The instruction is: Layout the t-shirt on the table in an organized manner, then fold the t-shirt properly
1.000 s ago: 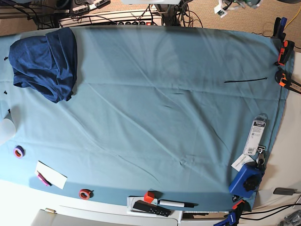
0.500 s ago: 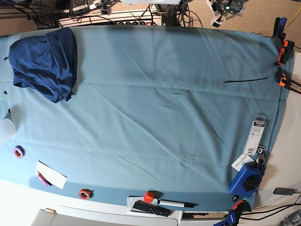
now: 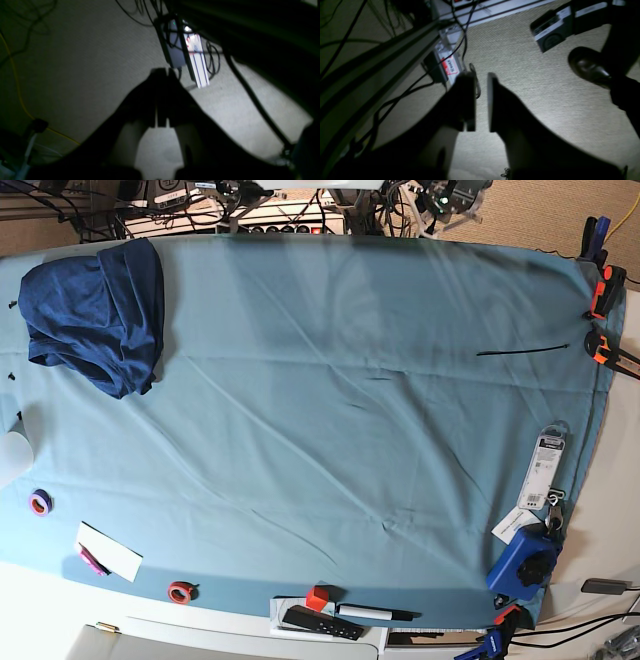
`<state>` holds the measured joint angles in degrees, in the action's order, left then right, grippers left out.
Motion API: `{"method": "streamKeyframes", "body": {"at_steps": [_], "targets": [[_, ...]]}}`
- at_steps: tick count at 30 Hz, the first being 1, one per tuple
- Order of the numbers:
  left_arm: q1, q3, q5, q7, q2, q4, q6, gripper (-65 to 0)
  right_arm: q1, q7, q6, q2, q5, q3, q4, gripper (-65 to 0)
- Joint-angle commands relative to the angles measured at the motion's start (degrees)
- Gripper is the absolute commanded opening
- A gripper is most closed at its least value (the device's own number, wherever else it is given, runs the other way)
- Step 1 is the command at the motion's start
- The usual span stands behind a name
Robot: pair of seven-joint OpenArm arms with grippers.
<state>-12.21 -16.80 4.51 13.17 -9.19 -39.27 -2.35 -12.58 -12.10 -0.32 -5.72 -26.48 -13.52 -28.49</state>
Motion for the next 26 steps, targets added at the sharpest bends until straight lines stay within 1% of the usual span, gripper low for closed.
{"method": "streamKeyframes", "body": {"at_steps": [1,3,12,18,26], "targets": [[-0.31,0.11,-0.02,-0.28,-0.22,-0.33,-0.17,-65.0,-0.09,-0.33,0.22,-0.31,-0.04,0.13,-0.22,-62.1],[-0.33,0.11,0.0,-0.35,-0.2,-0.33,-0.2,-65.0,0.07,-1.14,0.22,-0.31,-0.04,0.13,-0.26,-65.0],[-0.31,0.11,0.66,-0.39,-0.17,-0.39,-0.24,-65.0,0.39,-0.9,0.33,-0.31,-0.13,0.11,-0.44,-65.0],[-0.33,0.11,0.61,-0.33,-0.02,-0.39,-0.2,-65.0,1.38,-1.03,0.37,-0.31,-4.42,0.11,-0.44,-65.0],[-0.31,0.11,0.63,-0.42,1.09,-0.39,-0.42,-65.0,2.25,-1.46,0.35,-0.33,-4.39,0.11,-0.44,-65.0]]}}
